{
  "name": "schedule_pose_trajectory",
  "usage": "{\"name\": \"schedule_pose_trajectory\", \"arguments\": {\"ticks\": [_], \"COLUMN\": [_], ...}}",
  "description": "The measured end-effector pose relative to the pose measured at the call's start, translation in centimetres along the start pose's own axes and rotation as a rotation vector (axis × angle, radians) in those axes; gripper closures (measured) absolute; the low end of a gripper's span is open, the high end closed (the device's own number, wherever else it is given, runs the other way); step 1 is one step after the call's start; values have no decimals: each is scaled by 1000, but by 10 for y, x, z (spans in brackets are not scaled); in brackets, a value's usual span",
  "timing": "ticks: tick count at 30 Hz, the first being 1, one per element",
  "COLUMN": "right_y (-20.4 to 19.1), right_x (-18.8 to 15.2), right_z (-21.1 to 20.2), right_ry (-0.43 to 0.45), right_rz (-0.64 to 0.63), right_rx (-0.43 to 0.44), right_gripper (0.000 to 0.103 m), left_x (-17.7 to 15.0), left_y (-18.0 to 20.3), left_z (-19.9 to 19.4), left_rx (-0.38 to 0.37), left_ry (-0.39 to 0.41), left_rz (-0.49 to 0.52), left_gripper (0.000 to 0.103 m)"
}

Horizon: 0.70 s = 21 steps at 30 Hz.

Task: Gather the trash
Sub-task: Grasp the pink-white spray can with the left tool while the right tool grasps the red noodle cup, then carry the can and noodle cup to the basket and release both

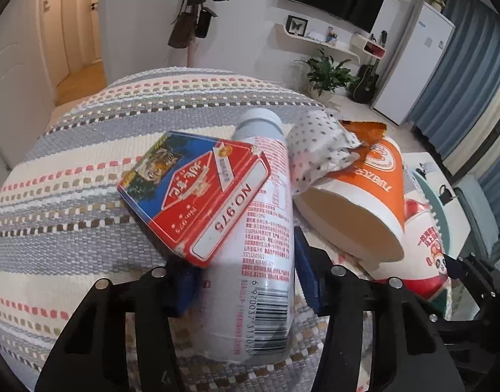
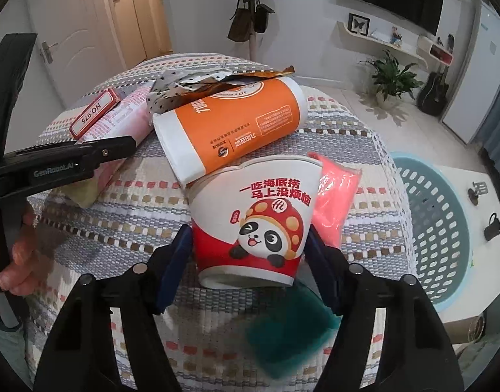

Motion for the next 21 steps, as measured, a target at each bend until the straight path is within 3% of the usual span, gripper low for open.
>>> {"name": "schedule_pose_trajectory", "arguments": {"ticks": [3,14,21], "right_y": [-6,-8,-8], "right_x": [0,21,35], "right_z": [-5,-50,-84], "right_ry": [12,104,180], "right_rz": [-13,33,51], "right_rx": [1,45,76], "right_gripper": [38,40,40], "left_x": [-4,-7,-4], "left_y": [3,20,36], "left_z": [-4,-58,-98], "left_rx": [16,-114,-147], "left_ry": [3,89,163], "left_rz": [16,-42,-33], "left_gripper": [55,55,55]}}
Point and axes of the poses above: each gripper's, at about its wrist camera, not at the fingertips, and z roughly the way its jaws point, y to its right, x to its top, the point moved 7 cm from there along z, roughly the way its jaws point, and after that the axes turned 11 degrees about y, right-handed, at the moved point
